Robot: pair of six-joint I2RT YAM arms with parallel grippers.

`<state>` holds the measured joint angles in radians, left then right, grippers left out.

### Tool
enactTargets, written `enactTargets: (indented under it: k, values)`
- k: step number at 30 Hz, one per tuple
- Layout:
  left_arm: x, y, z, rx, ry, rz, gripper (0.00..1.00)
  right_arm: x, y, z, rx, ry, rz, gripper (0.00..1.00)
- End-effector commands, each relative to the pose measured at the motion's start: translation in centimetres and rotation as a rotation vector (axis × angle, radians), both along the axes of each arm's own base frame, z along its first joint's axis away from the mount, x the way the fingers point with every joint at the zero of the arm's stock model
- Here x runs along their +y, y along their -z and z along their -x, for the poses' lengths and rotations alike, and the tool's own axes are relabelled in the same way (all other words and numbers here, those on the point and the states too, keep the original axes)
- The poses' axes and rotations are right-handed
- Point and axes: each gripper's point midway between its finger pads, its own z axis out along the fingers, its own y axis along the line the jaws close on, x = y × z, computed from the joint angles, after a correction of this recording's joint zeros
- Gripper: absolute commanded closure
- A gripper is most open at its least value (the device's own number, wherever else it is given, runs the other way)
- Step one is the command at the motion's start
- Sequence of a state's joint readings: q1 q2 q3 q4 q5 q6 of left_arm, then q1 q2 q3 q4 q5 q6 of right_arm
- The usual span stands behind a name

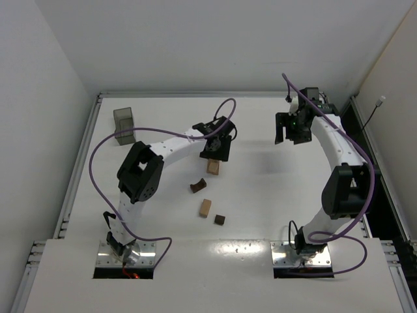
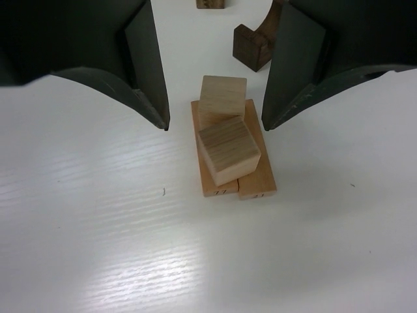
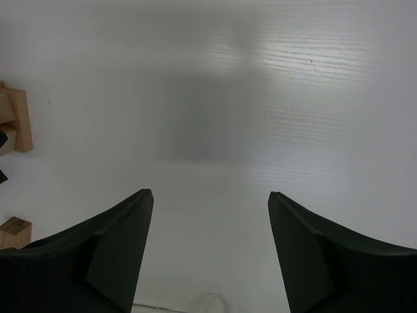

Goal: Build the wood block tower

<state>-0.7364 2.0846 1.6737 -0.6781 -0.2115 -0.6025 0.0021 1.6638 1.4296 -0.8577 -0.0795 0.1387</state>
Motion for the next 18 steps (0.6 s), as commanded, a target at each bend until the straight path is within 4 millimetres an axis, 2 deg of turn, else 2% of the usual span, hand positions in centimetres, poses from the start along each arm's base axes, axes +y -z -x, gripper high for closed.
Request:
enactTargets:
  k: [1,6,9,10,18]
  values:
    - [-1.4,-0.7,-0.9,-0.033,0.026,0.01,0.45,0.0,-0.7,-0.6,-0.045,-0.003,-0.01,0.31]
    - [-1.6,-1.1,-1.1,-0.041,0.026,0.017,0.46,0.0,-0.7,-0.6,-0.045,-0.003,-0.01,0.31]
    - [-1.1,-0.8,-1.1,-0.045,0.017,-0.001,0.48,0.0,-0.4,-0.6,-0.035,-0.003,-0.01,0.31]
    - [-0.8,0.0,-0.7,-0.023,0.018,-0.02,0.48,0.0,-0.4,-0.6,-0.035,-0.003,-0.01,0.31]
    - [0.2,0.6,-0.9,-0.024,-0.011,-0.046,0.49,0.0,-0.4,-0.6,-0.035,-0.003,-0.01,0.31]
